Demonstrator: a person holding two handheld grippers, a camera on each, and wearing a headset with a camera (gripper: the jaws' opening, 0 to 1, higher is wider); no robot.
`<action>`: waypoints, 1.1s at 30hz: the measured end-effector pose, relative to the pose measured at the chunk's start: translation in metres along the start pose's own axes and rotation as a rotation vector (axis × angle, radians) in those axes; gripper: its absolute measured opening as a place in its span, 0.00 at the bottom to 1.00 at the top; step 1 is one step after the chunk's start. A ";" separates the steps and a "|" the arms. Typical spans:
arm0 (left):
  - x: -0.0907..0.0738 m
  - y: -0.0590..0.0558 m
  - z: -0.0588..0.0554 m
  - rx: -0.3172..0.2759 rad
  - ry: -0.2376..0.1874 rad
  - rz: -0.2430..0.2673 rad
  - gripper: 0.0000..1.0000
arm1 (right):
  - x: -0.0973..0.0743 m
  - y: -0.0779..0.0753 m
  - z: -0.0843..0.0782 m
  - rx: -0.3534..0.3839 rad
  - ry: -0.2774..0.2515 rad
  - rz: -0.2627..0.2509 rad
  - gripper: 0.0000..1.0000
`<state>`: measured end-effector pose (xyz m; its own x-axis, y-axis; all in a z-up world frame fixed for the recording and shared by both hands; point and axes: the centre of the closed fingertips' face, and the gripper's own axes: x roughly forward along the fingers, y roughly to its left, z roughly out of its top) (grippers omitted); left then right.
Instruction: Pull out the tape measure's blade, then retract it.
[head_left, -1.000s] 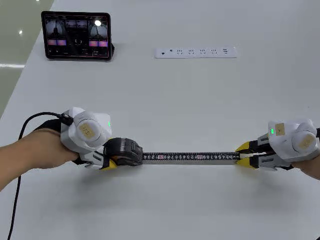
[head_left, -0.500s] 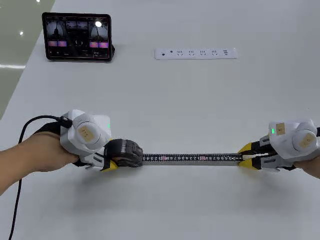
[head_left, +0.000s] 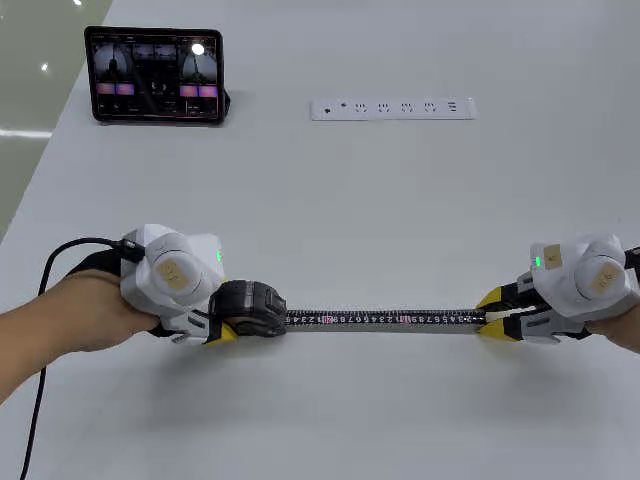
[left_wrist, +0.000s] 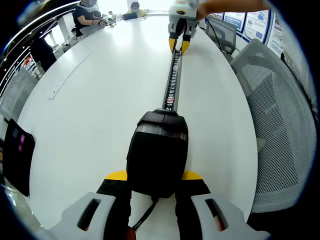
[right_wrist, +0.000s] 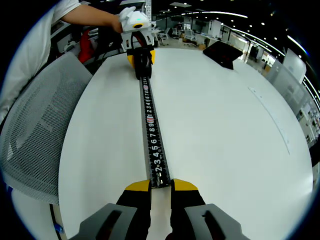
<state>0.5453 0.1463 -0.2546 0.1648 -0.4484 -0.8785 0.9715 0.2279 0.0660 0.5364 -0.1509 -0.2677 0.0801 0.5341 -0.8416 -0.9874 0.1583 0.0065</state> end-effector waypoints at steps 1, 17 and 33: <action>0.000 0.000 0.000 0.001 -0.001 0.001 0.29 | 0.000 0.001 0.000 -0.001 0.001 0.000 0.11; -0.001 0.000 0.001 -0.026 -0.001 0.000 0.29 | -0.001 0.001 0.001 0.003 0.010 -0.011 0.11; -0.001 0.000 0.000 -0.078 -0.006 -0.003 0.37 | -0.005 0.005 0.002 0.087 0.000 -0.013 0.21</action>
<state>0.5456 0.1467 -0.2540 0.1628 -0.4543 -0.8758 0.9558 0.2930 0.0257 0.5313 -0.1512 -0.2629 0.0933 0.5316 -0.8418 -0.9706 0.2369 0.0420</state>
